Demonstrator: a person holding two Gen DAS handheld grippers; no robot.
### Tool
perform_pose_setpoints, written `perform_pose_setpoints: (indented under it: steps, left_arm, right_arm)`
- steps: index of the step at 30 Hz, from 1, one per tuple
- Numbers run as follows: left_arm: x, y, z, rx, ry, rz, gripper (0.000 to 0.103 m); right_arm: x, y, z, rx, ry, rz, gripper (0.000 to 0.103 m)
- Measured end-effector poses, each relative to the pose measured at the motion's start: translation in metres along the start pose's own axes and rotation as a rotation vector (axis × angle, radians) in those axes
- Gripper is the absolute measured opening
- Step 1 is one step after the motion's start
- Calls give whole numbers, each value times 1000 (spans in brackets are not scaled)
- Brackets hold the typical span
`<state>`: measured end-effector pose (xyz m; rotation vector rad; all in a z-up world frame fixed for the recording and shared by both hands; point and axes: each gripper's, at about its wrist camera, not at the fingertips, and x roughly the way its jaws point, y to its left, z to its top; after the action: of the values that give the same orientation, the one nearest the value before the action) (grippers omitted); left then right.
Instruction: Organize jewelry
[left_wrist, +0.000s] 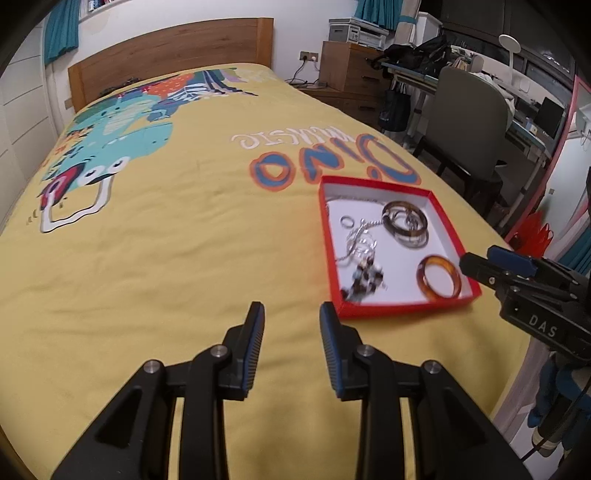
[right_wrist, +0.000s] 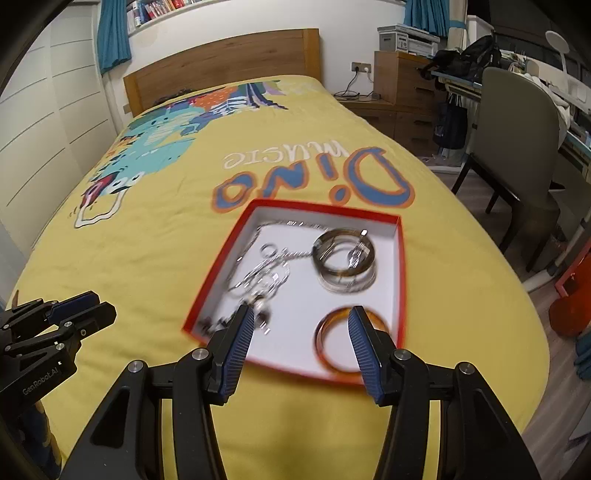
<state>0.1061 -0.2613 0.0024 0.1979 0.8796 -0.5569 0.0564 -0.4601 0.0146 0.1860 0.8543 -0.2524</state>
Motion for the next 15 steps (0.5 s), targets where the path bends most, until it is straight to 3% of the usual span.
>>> perform_pose_setpoints:
  steps: [15]
  left_arm:
    - [-59,35,-53,-28,-19,91,30]
  right_arm:
    - [-45,41,-49,-7,-6,39,55]
